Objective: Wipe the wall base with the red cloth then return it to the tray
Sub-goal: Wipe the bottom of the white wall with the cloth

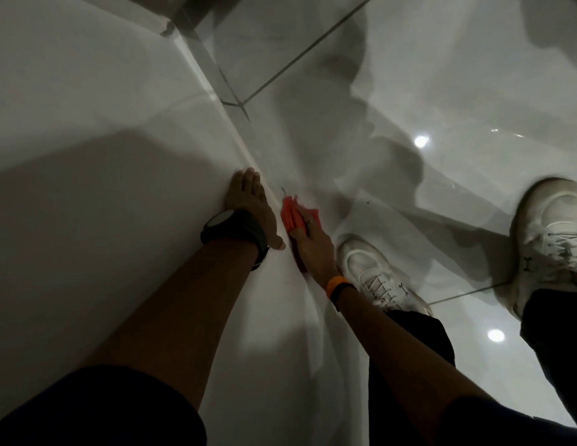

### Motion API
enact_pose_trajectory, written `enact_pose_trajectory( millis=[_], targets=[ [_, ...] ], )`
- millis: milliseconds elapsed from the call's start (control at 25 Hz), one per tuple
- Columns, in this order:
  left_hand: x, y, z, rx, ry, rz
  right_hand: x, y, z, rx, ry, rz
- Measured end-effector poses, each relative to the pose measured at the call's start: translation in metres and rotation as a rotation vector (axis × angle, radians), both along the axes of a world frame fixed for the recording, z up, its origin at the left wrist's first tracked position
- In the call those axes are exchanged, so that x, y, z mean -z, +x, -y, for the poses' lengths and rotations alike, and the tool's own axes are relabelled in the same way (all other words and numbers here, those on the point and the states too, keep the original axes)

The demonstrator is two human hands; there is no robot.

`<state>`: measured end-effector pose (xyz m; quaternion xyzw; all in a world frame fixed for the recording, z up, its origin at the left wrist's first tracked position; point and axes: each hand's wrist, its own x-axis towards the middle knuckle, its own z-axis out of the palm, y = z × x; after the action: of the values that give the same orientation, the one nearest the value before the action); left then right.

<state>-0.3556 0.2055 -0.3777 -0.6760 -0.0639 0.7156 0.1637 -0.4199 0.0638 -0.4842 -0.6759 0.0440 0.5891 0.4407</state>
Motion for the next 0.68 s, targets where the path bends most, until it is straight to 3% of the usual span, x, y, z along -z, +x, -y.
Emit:
enact_pose_trajectory(
  millis=[200,360,440,520,680],
  targets=[
    [0.007,-0.011,0.015,-0.05,-0.024,0.018,0.009,-0.013,0.024,-0.033,0.057,0.016],
    [-0.005,-0.016,0.018,-0.089,-0.03,0.027,-0.002,-0.019,0.057,-0.199,-0.136,0.112],
    [-0.015,-0.018,0.023,-0.125,-0.043,0.044,-0.008,-0.006,0.068,-0.317,-0.207,0.067],
    [-0.025,-0.021,0.028,-0.17,-0.079,0.077,-0.019,0.014,0.086,-0.224,-0.209,-0.147],
    [-0.048,-0.027,0.047,-0.354,-0.201,0.266,-0.063,0.059,0.126,0.321,-0.039,-0.785]
  ],
)
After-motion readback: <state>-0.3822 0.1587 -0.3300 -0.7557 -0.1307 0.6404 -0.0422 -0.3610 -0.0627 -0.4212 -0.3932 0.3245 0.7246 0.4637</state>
